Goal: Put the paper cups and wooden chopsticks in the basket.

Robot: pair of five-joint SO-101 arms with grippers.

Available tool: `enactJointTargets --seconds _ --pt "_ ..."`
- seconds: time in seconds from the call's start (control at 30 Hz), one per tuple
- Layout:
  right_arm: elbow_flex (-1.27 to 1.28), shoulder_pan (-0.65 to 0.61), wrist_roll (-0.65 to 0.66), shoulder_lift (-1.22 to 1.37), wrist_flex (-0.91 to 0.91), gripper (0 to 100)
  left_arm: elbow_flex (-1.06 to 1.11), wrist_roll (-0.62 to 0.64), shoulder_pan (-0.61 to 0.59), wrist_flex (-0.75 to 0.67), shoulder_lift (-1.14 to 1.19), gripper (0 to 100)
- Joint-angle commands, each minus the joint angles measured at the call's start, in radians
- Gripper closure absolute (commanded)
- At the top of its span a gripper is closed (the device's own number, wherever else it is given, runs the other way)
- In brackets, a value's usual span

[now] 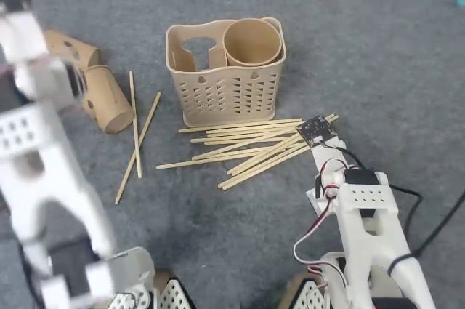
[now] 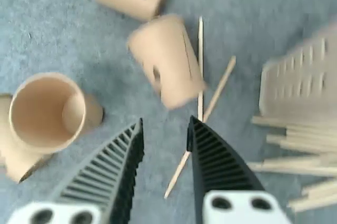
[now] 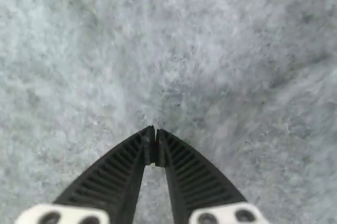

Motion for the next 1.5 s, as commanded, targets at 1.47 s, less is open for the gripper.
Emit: enactJointTargets --seconds 1.47 --pt "-0.006 0.008 0.012 -0.035 -0.010 99.1 -1.224 0.292 -0.029 0.040 1.304 88"
